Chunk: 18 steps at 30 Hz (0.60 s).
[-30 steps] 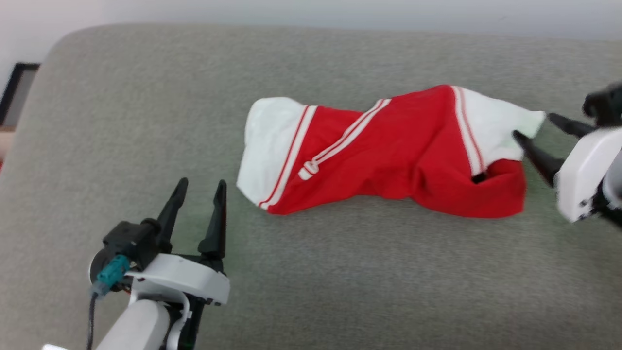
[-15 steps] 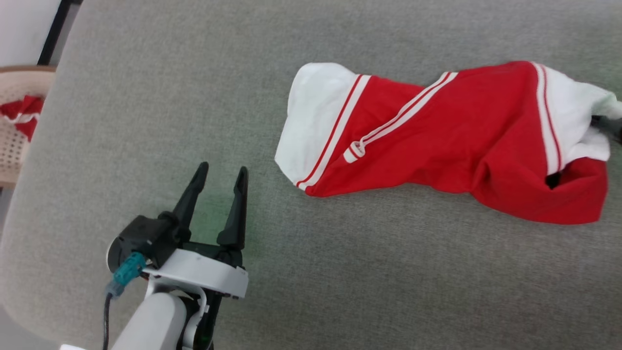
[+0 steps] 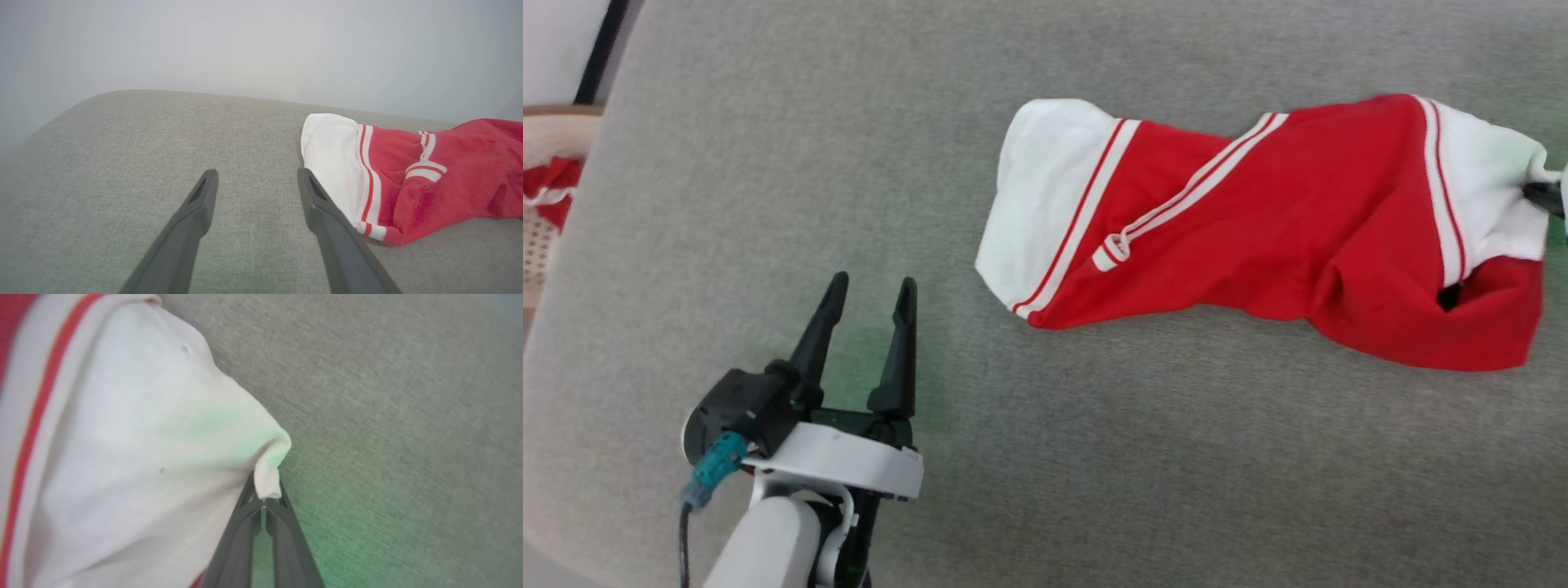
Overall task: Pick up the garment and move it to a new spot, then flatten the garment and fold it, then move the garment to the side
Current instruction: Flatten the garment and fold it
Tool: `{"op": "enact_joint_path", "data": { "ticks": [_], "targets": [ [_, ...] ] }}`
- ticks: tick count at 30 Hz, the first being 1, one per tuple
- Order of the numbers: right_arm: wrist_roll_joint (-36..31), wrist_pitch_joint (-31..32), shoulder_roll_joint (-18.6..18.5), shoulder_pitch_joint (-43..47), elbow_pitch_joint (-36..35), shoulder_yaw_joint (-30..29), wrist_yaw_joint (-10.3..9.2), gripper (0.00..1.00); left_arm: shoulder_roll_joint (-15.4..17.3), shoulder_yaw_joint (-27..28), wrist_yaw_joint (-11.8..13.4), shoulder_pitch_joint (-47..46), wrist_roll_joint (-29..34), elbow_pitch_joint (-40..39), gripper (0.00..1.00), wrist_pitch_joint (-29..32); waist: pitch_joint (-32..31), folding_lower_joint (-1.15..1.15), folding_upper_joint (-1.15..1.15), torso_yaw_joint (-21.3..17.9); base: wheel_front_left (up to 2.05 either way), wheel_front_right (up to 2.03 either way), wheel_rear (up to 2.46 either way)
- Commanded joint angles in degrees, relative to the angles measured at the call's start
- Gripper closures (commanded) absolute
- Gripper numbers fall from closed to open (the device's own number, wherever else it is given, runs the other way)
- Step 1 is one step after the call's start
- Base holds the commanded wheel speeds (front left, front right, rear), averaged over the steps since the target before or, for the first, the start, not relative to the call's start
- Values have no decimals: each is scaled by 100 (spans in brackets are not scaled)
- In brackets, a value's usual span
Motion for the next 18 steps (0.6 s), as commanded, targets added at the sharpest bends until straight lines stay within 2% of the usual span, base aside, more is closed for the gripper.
{"op": "enact_joint_path", "data": {
  "ticks": [1, 8, 13, 18],
  "targets": [
    [40, -75, -198, 359, 33, 40, -8, 100, 12, 70, -34, 75, 49, -30, 0, 1, -122, 0, 0, -191, 0, 0, 0],
    [228, -569, -609, 676, -341, -397, -8, 100, 102, 220, -45, 169, 130, -121, 0, 1, -214, 0, 0, -547, 0, 0, 0],
    [202, -802, -929, 951, -293, -737, -8, 100, 159, 240, -38, 165, 155, -186, 0, 1, -184, 0, 0, -677, 0, 0, 0],
    [115, -982, -1081, 1187, -152, -1042, -8, 100, 219, 232, -36, 122, 154, -227, 0, 34, -150, 0, 0, -723, 0, 0, 0]
  ]
}}
